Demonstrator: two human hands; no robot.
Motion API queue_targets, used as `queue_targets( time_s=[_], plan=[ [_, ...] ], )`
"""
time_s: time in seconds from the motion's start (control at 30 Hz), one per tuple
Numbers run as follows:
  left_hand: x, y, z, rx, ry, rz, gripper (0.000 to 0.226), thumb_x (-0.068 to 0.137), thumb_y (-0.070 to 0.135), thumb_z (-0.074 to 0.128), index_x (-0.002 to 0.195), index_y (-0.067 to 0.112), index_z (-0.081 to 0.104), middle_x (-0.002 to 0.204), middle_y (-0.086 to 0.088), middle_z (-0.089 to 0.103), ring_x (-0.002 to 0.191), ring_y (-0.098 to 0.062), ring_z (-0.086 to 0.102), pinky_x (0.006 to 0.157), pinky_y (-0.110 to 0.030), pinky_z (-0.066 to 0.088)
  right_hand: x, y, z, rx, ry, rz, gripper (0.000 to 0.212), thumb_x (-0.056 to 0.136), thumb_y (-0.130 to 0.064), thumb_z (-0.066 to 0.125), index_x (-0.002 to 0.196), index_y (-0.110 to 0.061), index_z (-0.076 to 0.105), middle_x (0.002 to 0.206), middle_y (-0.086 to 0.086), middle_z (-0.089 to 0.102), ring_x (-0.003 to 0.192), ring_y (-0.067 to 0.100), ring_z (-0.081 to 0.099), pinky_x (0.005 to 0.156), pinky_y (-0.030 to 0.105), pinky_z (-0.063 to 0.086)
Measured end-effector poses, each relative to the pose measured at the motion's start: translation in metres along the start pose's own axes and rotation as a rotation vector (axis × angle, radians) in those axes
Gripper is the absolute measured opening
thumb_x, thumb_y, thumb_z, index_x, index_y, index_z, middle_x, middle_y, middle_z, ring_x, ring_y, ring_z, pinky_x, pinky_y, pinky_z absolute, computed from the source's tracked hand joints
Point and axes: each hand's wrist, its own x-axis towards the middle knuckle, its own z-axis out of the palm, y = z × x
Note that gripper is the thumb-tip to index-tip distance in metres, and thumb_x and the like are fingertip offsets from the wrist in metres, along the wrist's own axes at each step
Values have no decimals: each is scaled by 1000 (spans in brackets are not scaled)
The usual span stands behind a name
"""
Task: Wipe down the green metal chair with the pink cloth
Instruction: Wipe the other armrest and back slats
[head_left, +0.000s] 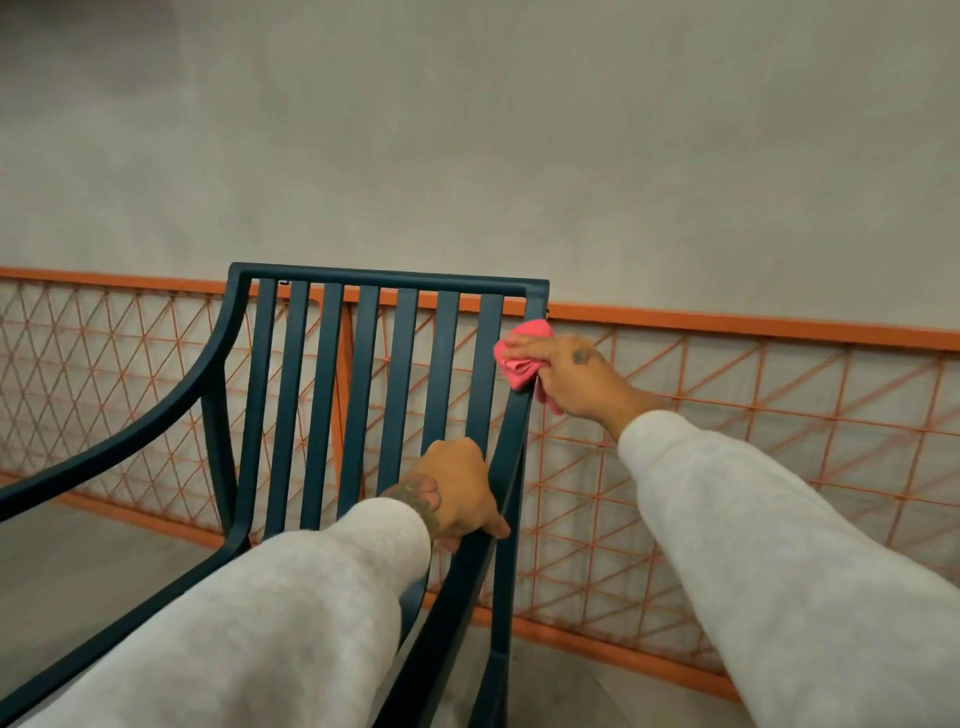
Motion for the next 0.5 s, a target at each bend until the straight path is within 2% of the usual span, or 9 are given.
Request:
queue_targets(
  time_s=[0.07,0.13,0.2,0.27,0.33,0.43,0.5],
  plan=[
    [-2,0,-1,7,4,3,38,74,33,86,92,4,67,89,-10,72,79,-24,73,77,-39,62,0,3,9,-59,60,-17,60,89,9,41,127,-30,64,140,-8,55,107,22,56,96,26,43],
    [-2,-1,-2,22,14,8,38,74,35,86,88,5,67,83,-9,71,75,-23,73,76,-39,63,-15,3,22,10,48,-2,57,89,8,41,124,-30,67,135,-5,59,118,24,55,101,25,43],
    [-2,-1,-2,14,14,5,36,74,32,86,87,5,66,80,-10,71,69,-23,74,72,-39,63,-45,0,35,153,-36,20,55,90,8,42,120,-30,69,132,-5,62,118,22,59,103,34,47],
    [-2,-2,-1,-8,9,10,33,75,28,86,85,5,65,79,-10,71,64,-23,74,67,-38,63,-81,-8,47,227,-116,14,56,89,10,44,121,-29,69,130,-11,63,124,7,54,111,24,38],
    [-2,-2,0,-6,13,21,32,74,27,87,83,7,64,76,-9,70,60,-22,73,65,-37,63,-104,-16,52,277,-145,18,58,88,11,45,122,-30,68,128,-17,62,126,-3,49,110,14,31],
    [-2,-3,1,18,26,36,32,73,29,87,84,7,66,77,-8,72,62,-21,73,68,-36,63,-102,-18,51,277,-148,-11,58,86,12,45,121,-28,69,126,-18,63,124,-5,50,109,12,33],
    [-1,-3,1,10,24,21,34,74,29,86,90,5,69,82,-9,74,66,-21,75,69,-37,63,-82,-13,45,250,-113,1,57,88,10,43,122,-28,68,131,-12,62,125,3,53,111,22,37]
  ],
)
